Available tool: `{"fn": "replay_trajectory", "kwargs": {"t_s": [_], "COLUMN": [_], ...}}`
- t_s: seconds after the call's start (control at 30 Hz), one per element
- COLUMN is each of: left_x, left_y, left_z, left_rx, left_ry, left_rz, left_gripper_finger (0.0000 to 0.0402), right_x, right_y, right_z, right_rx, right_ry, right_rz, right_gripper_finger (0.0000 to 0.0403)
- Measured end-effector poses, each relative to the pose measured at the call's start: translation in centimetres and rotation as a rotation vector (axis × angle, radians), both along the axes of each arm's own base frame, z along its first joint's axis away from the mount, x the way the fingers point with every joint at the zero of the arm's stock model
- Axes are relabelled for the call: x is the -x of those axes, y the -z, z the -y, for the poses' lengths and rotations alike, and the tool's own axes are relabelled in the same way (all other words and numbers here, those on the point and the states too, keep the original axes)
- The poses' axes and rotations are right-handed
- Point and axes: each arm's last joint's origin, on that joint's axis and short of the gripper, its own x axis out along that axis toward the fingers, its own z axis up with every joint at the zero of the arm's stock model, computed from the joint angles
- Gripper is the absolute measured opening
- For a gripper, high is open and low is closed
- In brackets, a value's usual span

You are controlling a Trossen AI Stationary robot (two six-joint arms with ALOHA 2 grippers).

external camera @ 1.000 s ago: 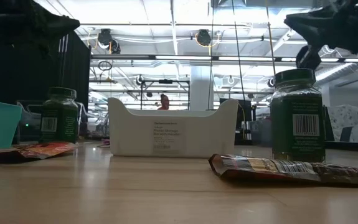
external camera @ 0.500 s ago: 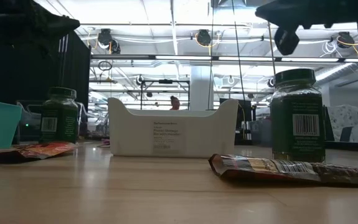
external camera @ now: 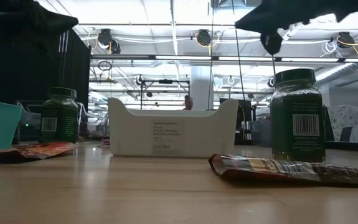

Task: Sort spices by type
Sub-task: Put the top black seasoning can into the black bin

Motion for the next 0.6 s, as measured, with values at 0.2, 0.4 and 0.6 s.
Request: {"fn": "replay_trajectory", "kwargs": {"t_s": [0.2,0.4,0.6], "left_x": [-0.2,-0.8,-1.0], "left_y": [0.0,0.4,0.6], "left_z": [0.2,0.3,0.3], "left_rx": [-0.045,-0.029,-0.032], "left_ry": [0.064,0.080,0.081], "left_rz": [-0.008,-0.052,-0.078], "left_gripper_finger": [0.0006,0.0006,0.0006], "right_x": [-1.6,-1.7,-1.5], "right_y": [-2.8,-2.9,-0.9], "right_z": [3.2,4.6,3.5], "right_rx": [0.023,0.024,-0.022], "right_ry": [0.128,0.160,0.049], "right_rz": [-0.025,-0.189,-0.384], "right_gripper_finger": [0.0009,0.0009,0.0009]}}
